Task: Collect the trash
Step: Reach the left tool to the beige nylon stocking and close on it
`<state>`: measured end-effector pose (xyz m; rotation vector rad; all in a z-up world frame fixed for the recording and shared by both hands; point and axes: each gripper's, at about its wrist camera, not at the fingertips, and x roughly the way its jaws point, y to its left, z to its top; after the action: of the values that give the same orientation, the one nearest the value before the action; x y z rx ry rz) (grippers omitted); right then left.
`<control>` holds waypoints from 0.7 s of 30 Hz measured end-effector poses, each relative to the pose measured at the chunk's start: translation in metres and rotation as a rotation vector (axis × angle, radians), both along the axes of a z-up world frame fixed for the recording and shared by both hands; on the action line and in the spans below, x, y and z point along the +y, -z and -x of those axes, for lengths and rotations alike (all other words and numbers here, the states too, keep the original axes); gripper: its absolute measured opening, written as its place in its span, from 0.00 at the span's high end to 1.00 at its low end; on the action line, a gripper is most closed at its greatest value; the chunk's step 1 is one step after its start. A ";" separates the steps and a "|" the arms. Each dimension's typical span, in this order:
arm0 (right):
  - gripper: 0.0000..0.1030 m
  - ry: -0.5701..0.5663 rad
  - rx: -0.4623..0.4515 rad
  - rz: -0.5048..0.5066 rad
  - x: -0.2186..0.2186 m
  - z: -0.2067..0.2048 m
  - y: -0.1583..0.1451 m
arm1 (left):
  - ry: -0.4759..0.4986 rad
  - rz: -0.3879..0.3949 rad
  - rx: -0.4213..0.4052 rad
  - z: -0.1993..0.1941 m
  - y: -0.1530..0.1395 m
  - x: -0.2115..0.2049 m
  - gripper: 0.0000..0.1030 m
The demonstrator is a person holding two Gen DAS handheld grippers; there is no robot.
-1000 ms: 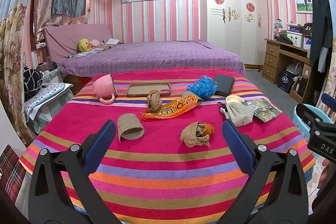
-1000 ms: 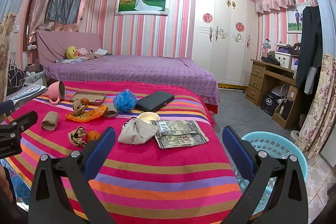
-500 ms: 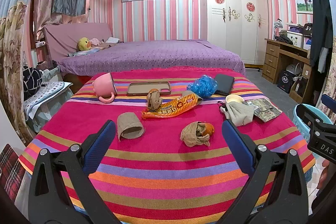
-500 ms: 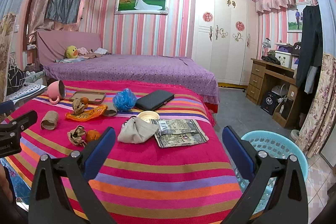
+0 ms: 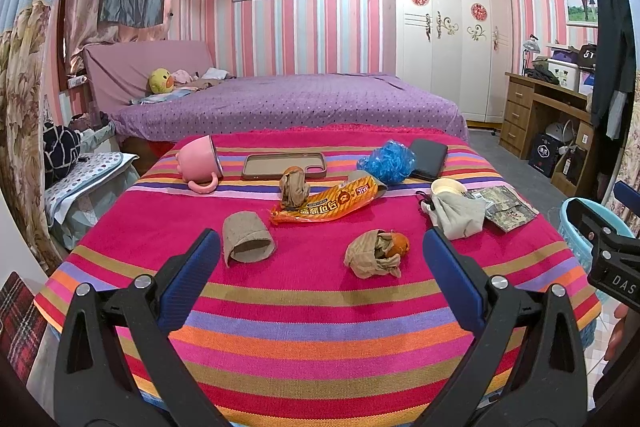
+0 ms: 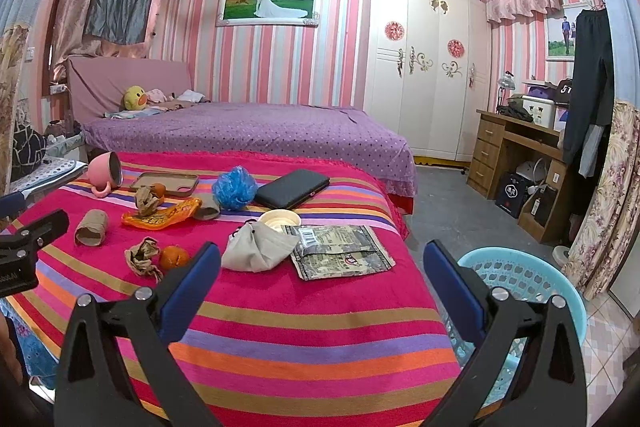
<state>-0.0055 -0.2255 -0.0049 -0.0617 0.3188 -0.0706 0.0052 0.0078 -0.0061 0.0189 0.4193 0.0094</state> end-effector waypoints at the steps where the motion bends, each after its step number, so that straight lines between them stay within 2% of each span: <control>1: 0.04 0.000 0.000 0.000 0.000 0.000 0.001 | -0.001 -0.001 -0.001 0.000 0.001 0.000 0.05; 21: 0.04 0.013 0.026 -0.002 -0.013 -0.008 0.007 | -0.014 -0.011 0.034 -0.009 0.008 -0.003 0.05</control>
<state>0.0024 -0.2387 -0.0121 -0.0588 0.3456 -0.0827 0.0138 0.0045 -0.0141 0.0267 0.4533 0.0250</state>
